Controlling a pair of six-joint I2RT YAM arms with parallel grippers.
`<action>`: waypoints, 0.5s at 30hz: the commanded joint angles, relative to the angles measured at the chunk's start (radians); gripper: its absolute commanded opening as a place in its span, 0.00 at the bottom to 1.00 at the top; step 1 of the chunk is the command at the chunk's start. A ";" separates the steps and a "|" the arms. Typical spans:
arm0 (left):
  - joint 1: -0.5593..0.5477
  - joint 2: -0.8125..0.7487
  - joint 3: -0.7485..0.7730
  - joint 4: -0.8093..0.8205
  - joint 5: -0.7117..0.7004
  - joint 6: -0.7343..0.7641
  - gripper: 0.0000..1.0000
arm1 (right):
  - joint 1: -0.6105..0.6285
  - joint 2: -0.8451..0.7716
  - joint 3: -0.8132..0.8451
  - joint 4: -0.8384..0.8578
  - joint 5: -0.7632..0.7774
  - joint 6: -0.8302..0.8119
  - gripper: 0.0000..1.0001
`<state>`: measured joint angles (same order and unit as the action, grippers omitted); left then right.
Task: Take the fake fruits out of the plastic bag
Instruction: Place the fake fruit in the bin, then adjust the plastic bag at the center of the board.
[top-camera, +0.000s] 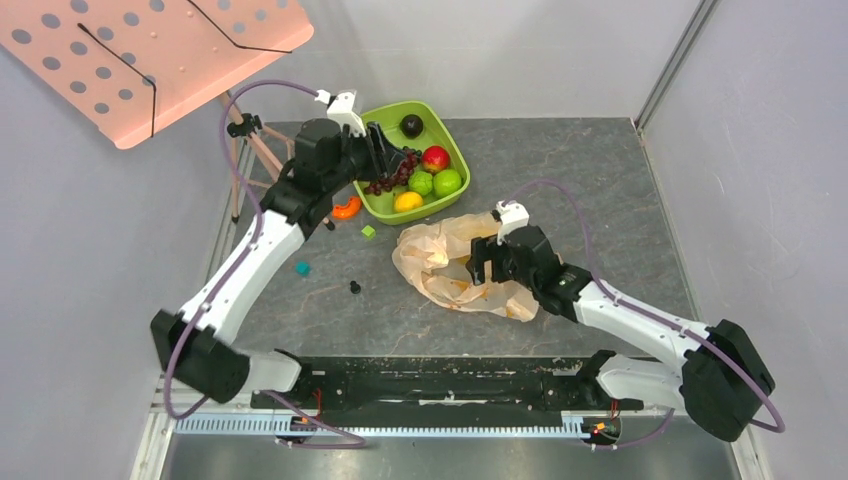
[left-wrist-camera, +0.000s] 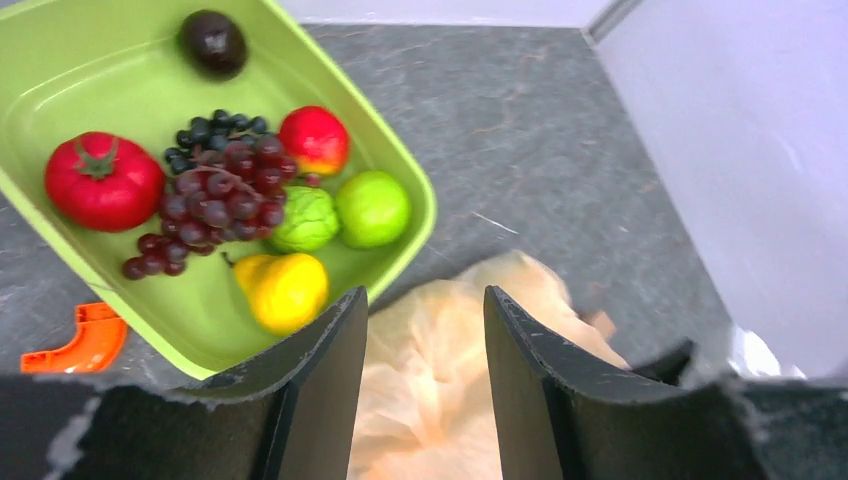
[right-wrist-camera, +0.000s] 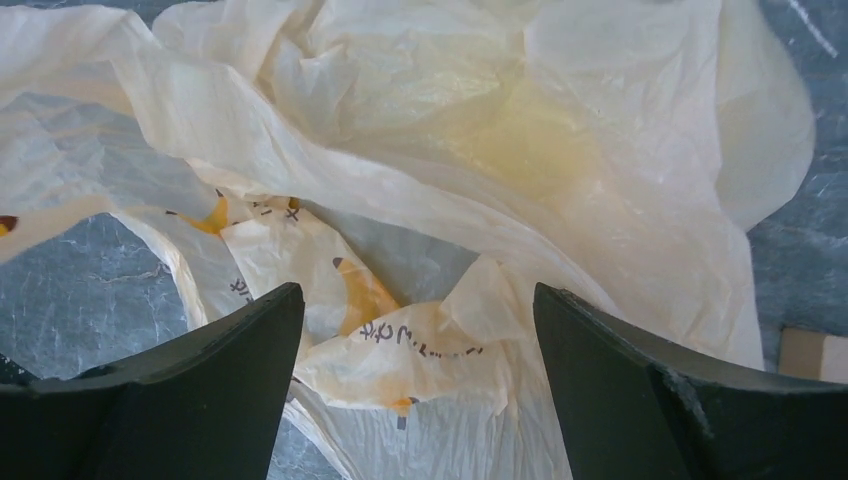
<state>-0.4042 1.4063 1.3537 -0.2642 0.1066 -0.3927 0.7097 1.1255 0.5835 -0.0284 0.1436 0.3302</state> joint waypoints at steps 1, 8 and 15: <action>-0.060 -0.145 -0.083 -0.027 -0.031 -0.006 0.53 | 0.002 0.023 0.126 -0.063 -0.015 -0.092 0.86; -0.105 -0.371 -0.219 -0.095 -0.013 -0.014 0.56 | 0.002 -0.015 0.270 -0.239 -0.181 -0.303 0.89; -0.170 -0.540 -0.432 -0.060 -0.032 -0.074 0.56 | 0.003 -0.023 0.298 -0.334 -0.184 -0.496 0.96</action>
<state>-0.5411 0.9222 0.9974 -0.3359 0.0975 -0.4011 0.7097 1.1110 0.8536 -0.2882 -0.0044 0.0021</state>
